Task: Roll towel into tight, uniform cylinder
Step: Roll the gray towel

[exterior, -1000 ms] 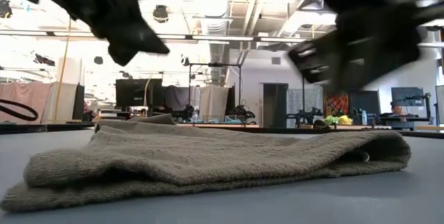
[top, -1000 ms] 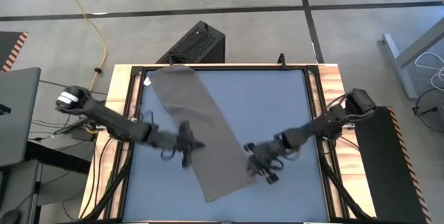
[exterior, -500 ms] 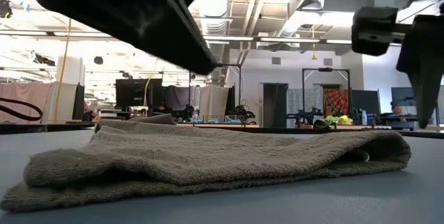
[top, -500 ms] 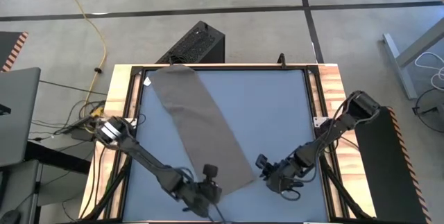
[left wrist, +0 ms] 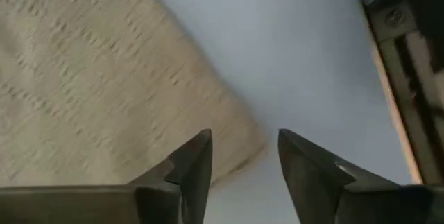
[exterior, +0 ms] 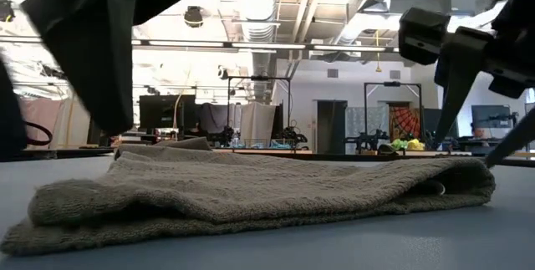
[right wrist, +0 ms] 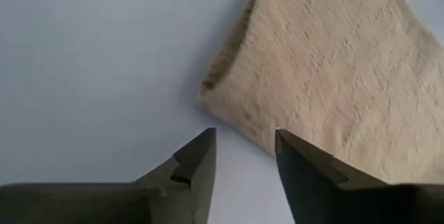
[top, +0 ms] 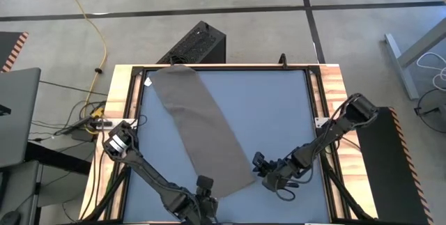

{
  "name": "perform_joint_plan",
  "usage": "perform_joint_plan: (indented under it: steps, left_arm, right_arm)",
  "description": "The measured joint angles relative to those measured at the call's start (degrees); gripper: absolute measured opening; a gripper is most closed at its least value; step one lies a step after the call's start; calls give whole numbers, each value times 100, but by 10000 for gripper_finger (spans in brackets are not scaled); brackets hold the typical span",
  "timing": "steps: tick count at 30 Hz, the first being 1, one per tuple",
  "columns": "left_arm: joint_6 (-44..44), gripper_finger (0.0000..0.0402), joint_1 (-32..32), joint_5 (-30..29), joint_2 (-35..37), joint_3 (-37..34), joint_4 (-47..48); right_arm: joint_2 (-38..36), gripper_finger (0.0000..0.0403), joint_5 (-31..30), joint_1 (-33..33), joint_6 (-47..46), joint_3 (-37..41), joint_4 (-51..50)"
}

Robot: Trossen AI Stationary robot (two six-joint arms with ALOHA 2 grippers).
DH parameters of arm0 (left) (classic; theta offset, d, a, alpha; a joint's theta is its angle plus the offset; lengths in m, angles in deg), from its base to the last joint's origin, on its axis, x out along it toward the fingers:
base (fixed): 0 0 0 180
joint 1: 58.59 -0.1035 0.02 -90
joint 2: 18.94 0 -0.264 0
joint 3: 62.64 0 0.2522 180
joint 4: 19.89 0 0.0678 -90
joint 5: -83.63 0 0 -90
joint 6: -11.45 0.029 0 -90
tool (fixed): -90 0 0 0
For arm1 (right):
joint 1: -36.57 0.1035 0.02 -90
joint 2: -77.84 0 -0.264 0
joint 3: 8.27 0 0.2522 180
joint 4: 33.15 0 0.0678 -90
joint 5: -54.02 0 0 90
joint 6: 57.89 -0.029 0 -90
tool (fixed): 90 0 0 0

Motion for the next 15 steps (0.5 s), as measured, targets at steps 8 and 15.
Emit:
perform_joint_plan:
  steps: [8, 15]
  left_arm:
    - [-102, 170, 171, -252, -471, 26, -219]
    - [-277, 161, 188, -275, -543, 25, 130]
  right_arm:
    - [540, 194, -455, 209, 162, -11, 548]
    - [642, 154, -487, 320, -268, -11, 744]
